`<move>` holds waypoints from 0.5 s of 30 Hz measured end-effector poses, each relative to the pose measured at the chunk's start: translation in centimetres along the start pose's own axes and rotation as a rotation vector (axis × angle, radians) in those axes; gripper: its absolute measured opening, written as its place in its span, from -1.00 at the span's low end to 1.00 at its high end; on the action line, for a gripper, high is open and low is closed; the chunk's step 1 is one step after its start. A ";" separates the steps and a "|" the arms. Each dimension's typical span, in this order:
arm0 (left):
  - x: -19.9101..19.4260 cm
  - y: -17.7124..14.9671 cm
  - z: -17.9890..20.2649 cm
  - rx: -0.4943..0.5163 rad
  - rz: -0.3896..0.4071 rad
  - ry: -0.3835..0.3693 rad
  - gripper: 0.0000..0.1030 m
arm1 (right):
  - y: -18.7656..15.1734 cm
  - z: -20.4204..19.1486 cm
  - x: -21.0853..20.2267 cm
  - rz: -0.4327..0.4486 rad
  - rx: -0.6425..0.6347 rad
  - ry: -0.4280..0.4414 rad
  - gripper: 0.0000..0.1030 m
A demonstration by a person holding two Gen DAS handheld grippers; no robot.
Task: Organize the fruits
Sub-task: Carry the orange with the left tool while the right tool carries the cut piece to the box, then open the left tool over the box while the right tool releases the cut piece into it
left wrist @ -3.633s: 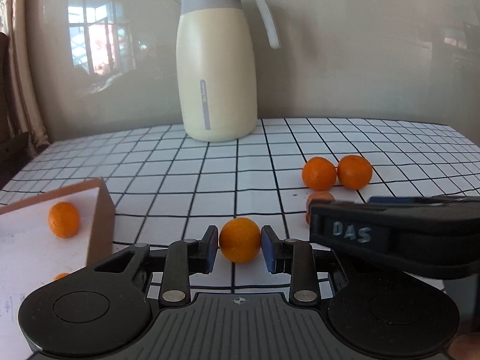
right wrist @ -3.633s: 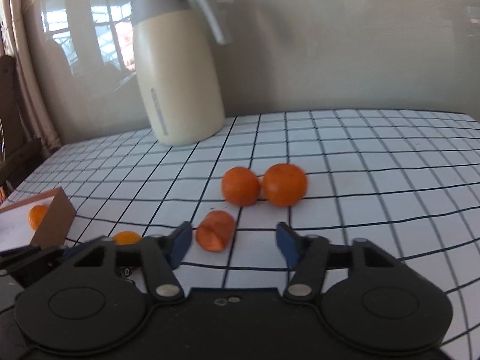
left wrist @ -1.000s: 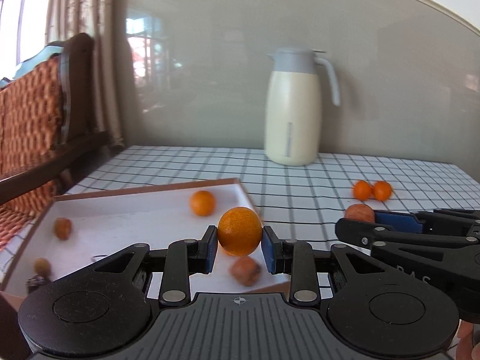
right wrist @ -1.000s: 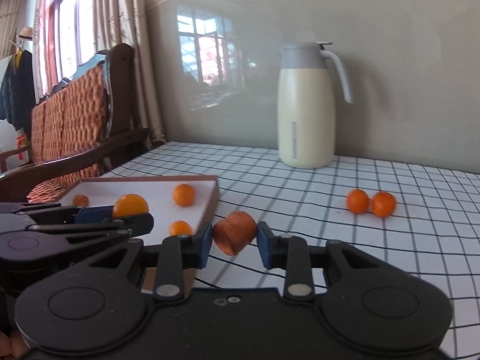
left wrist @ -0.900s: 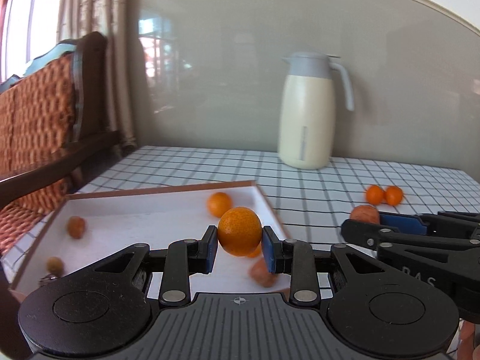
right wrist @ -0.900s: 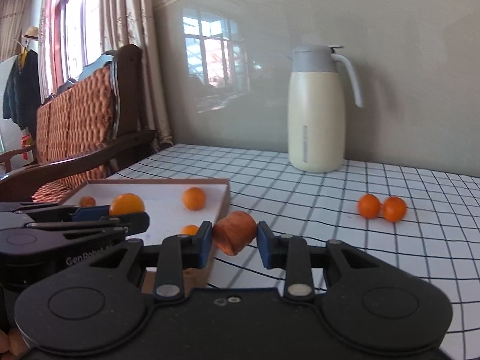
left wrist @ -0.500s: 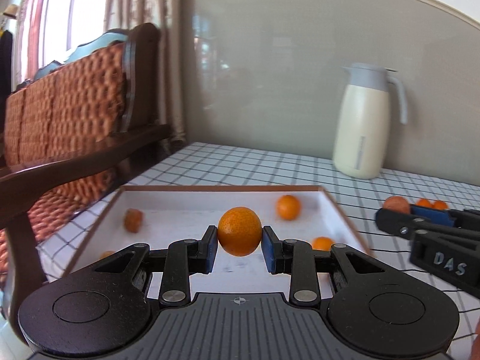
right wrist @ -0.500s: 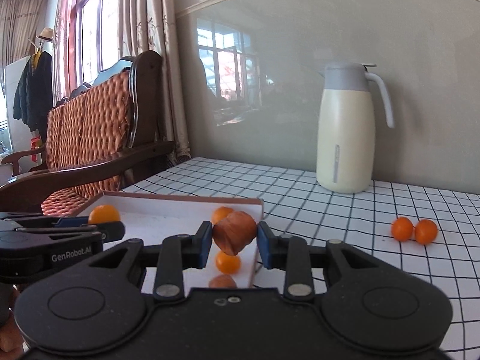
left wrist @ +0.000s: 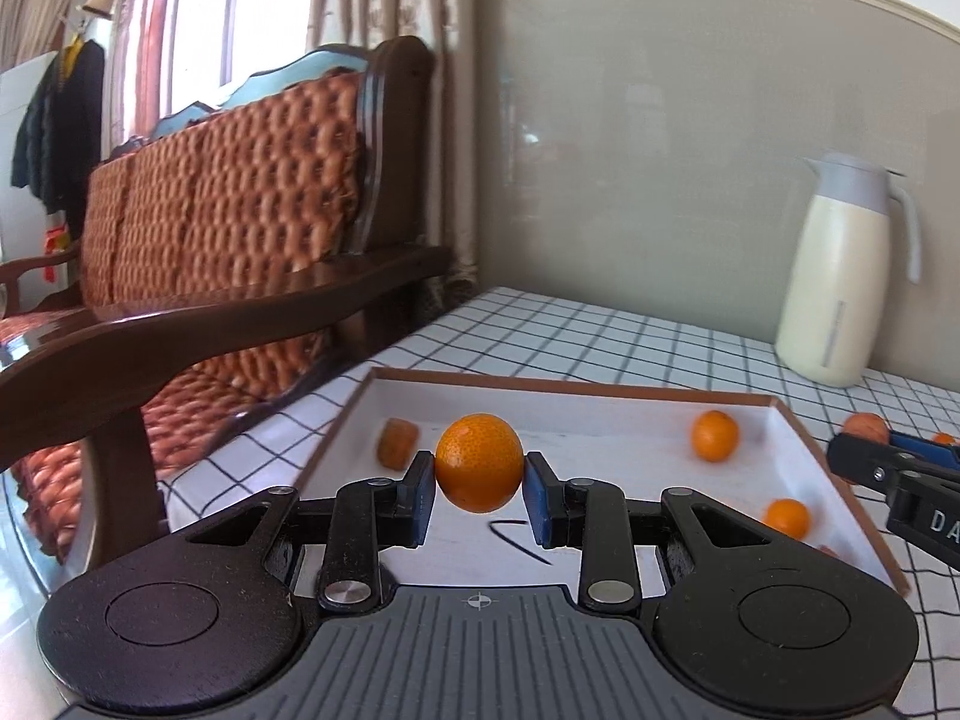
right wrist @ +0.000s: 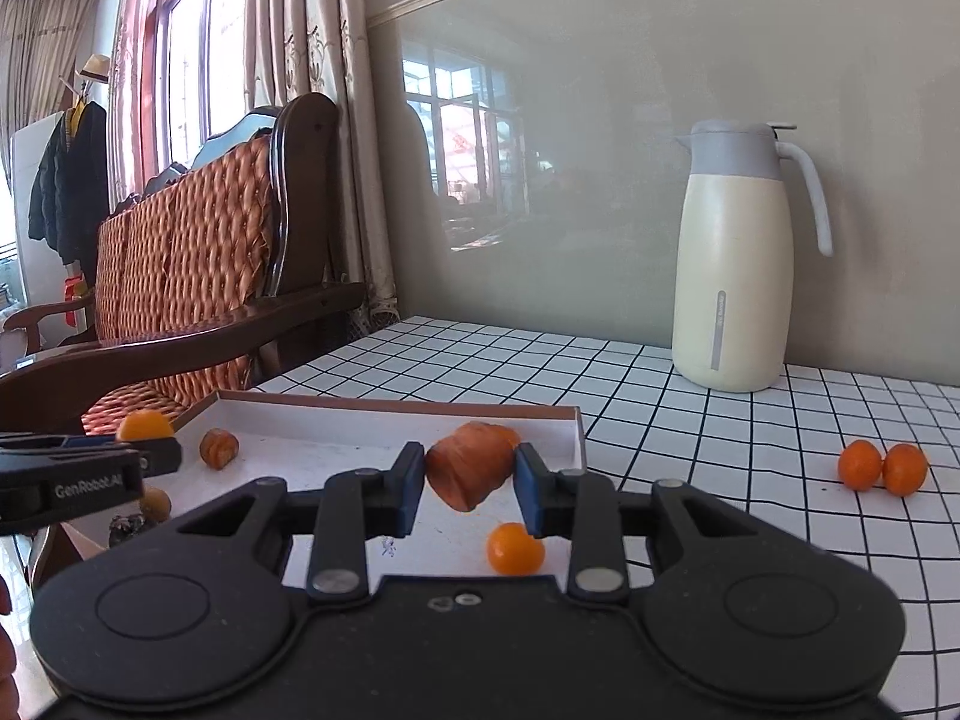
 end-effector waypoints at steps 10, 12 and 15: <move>1.7 0.0 -2.4 -0.024 -0.015 0.046 -0.38 | 0.1 -0.6 2.1 -0.025 0.031 -0.013 -0.54; 2.1 -0.1 -2.5 -0.025 -0.022 0.048 -0.38 | 0.1 -0.7 2.6 -0.031 0.033 -0.014 -0.54; 2.9 -0.2 -2.7 -0.026 -0.034 0.047 -0.38 | 0.0 -0.9 3.2 -0.037 0.032 -0.023 -0.54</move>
Point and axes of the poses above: each gripper's, at about its wrist camera, not at the fingertips, and x roughly the way its jaws point, z to its right, y to its top, the point moved 5 cm from there along x, roughly the way its jaws point, and after that the axes turned 7 degrees about -y, right-handed, at the moved point
